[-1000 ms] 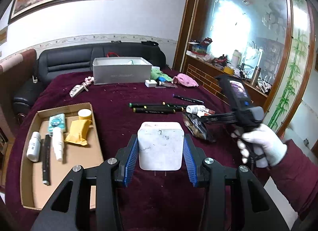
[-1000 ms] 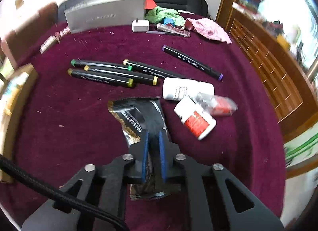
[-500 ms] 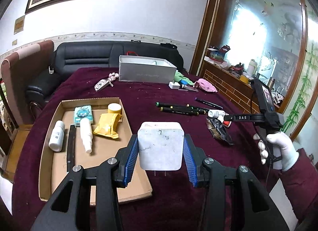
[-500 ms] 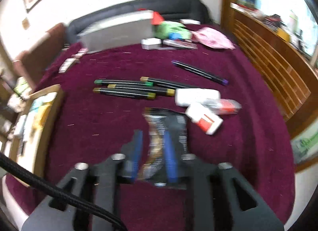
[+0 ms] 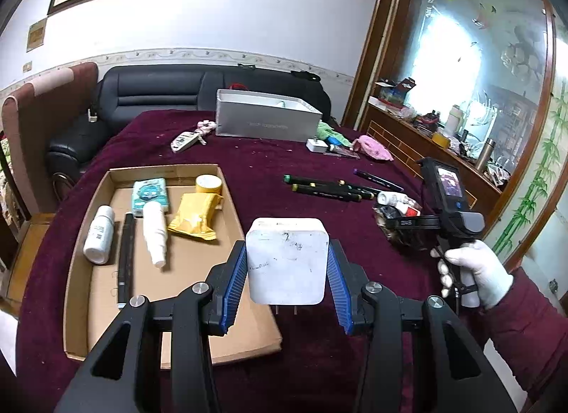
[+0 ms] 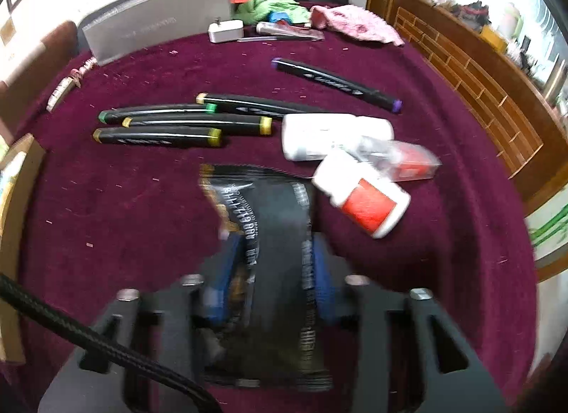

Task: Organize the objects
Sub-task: 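Hold the charger in the left tool while the right tool grasps the black snack bag, then carry charger and snack bag to the tray and release them with both tools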

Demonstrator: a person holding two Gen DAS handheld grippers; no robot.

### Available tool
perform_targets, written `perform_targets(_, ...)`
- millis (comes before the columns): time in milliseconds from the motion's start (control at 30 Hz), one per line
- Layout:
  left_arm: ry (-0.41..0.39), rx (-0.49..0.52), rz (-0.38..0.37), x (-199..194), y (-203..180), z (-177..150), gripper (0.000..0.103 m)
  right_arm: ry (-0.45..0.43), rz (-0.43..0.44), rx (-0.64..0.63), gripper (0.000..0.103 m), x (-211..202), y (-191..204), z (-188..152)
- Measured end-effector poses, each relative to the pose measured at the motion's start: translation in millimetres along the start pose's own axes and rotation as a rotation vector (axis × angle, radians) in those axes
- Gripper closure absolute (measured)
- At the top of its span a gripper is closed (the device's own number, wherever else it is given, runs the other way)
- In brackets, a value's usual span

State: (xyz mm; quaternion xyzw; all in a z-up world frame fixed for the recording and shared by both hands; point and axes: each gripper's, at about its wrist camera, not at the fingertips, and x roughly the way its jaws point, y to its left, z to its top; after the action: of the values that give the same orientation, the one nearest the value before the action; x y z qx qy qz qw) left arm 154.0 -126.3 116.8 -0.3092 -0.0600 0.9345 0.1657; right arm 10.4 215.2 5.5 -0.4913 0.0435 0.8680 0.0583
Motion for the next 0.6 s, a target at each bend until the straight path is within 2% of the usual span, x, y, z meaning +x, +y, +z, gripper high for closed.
perform_targets(67, 0.002, -0.011, 0.007, 1.1, 5.1, 0.8, 0.064, -0.005, 0.037, 0.009, 0.080, -4.9, -0.8, -1.5)
perform_targets(367, 0.006, -0.007, -0.003, 3.9, 9.5, 2.9, 0.064, -0.059, 0.274, 0.091, 0.080, -43.4, 1.5, -16.0)
perform_targets(600, 0.007, 0.006, 0.011, 2.7, 3.4, 7.9, 0.064, -0.127, 0.408, 0.049, 0.080, -86.3, 29.7, -26.3)
